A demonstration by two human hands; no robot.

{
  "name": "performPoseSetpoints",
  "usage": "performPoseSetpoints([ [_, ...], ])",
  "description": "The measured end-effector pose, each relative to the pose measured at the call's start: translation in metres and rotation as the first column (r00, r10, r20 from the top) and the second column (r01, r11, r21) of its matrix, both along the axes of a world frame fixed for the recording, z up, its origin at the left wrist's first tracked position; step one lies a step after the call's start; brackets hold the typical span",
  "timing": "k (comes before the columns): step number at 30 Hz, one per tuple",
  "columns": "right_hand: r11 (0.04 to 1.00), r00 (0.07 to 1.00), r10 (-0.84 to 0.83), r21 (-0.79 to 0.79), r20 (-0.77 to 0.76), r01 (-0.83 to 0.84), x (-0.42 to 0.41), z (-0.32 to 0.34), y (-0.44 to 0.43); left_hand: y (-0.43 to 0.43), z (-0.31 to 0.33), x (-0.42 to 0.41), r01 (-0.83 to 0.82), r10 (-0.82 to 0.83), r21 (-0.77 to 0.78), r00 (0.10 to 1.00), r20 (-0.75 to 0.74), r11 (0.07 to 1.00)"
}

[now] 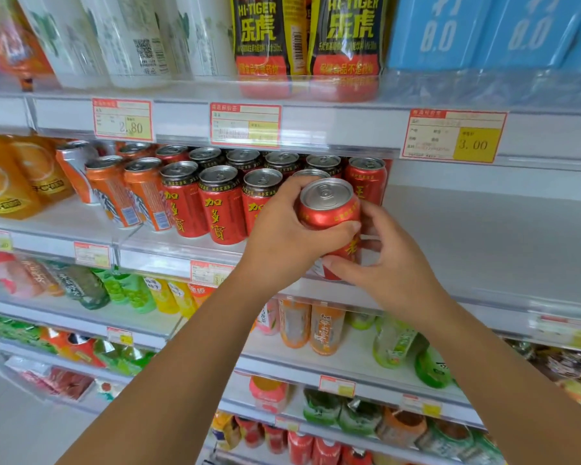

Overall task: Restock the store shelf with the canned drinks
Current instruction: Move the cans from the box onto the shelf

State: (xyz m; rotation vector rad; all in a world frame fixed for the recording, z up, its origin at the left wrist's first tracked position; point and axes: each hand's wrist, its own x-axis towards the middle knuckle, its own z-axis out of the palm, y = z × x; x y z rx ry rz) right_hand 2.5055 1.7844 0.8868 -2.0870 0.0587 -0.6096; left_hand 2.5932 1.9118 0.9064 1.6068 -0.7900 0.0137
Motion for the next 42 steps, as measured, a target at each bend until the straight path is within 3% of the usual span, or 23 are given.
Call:
performPoseSetpoints([
  [7,0.978,0.979,-0.202,0.067,0.035,0.199,0.005,-0.007,-0.026,-0.010,-0.014,0.001,0.019,-0.019,0.010,1.000,0.003,1.000],
  [10,0.959,0.959,-0.283,0.035,0.003,0.282,0.015,-0.007,-0.040,0.003,-0.035,0.003,-0.116,0.083,0.183,0.981,0.177,0.976],
  [14,0.941,0.939,-0.338,-0.017,-0.057,0.337,0.027,-0.014,-0.048,0.019,-0.073,0.015,-0.360,0.129,0.415,0.862,0.490,0.835],
  [16,0.931,0.929,-0.365,-0.040,-0.061,0.363,0.032,-0.018,-0.045,0.021,-0.087,0.022,-0.429,0.116,0.429,0.802,0.586,0.795],
  [20,0.932,0.929,-0.361,-0.056,-0.076,0.358,0.041,-0.023,-0.039,0.021,-0.103,0.027,-0.449,0.138,0.382,0.774,0.619,0.808],
  [25,0.959,0.947,-0.284,-0.050,-0.154,0.279,0.032,-0.023,-0.044,0.020,-0.105,0.027,-0.431,0.157,0.325,0.772,0.616,0.842],
  [31,0.933,0.927,-0.356,-0.106,-0.115,0.345,0.035,-0.030,-0.040,0.019,-0.107,0.029,-0.393,0.146,0.297,0.781,0.607,0.870],
  [32,0.920,0.920,-0.385,-0.108,-0.068,0.377,0.033,-0.031,-0.038,0.020,-0.107,0.027,-0.376,0.148,0.278,0.789,0.596,0.884],
  [34,0.898,0.892,-0.421,-0.064,0.167,0.436,0.021,-0.032,-0.028,0.026,-0.110,0.018,-0.345,0.192,0.181,0.806,0.560,0.921],
  [36,0.920,0.834,-0.351,-0.009,0.426,0.392,0.000,-0.039,-0.011,0.042,-0.119,0.002,-0.338,0.252,0.069,0.809,0.532,0.938],
  [37,0.943,0.831,-0.282,-0.020,0.480,0.332,-0.011,-0.048,0.000,0.053,-0.130,-0.007,-0.347,0.272,0.049,0.808,0.523,0.937],
  [39,0.985,0.900,-0.118,-0.064,0.420,0.159,-0.030,-0.077,0.023,0.081,-0.165,-0.025,-0.365,0.277,0.116,0.846,0.454,0.924],
  [42,0.996,0.996,0.090,-0.021,-0.026,-0.091,-0.045,-0.149,0.059,0.130,-0.242,-0.053,-0.339,0.312,0.450,0.941,0.136,0.826],
])
